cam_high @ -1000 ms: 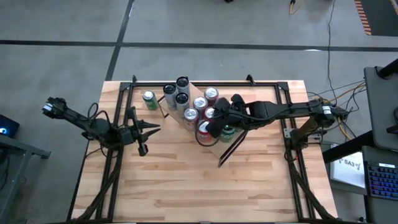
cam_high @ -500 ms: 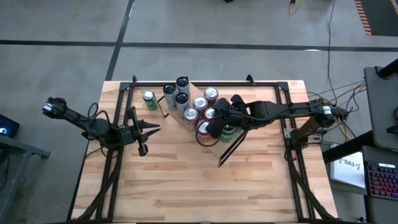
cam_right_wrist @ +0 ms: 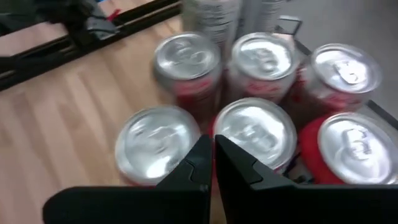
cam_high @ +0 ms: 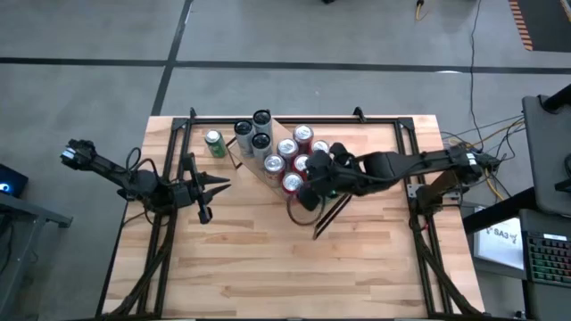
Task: Place canned beverage on shelf
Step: Put the orange soda can on the shelf aligned with the other orange soda can
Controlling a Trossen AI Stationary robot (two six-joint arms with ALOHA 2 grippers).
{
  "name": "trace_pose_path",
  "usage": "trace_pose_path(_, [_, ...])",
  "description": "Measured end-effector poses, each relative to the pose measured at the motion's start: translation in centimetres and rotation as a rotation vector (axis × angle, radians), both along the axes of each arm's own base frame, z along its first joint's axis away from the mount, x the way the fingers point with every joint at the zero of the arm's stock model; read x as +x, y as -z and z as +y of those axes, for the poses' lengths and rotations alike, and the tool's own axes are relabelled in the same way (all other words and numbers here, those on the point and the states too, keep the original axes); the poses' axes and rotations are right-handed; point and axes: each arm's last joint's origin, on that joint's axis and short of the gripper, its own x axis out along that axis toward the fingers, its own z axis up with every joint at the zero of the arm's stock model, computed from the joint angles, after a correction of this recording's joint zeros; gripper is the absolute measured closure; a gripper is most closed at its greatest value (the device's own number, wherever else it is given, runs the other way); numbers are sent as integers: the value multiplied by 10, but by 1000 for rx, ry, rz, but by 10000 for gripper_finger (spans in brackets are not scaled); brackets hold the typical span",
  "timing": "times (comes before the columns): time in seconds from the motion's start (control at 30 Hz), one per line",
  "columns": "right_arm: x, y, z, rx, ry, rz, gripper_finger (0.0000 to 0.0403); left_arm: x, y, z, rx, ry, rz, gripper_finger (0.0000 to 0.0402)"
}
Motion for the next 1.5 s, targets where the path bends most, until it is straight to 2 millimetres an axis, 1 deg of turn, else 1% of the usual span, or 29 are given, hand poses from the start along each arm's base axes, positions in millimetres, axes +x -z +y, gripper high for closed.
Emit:
trace_pose_path(0.3, [-7,-1,40,4,-123,-3,394,1,1,0,3,0,6,364])
trace_pose_path(0.43, [-5,2,47,6,-141,-9,394,1,1,0,3,0,7,364])
trace_pose_path(0.6, [6,15,49,-8,-145,31,394,1,1,0,3,0,6,364])
trace_pose_path(0.73, [11,19,48,15,-161,48,394,1,1,0,3,0,6,364])
trace_pose_path(1.07, [16,23,37,14,-133,61,394,1,1,0,3,0,6,364])
trace_pose_path(1.5, [17,23,34,11,-123,61,394,1,1,0,3,0,6,364])
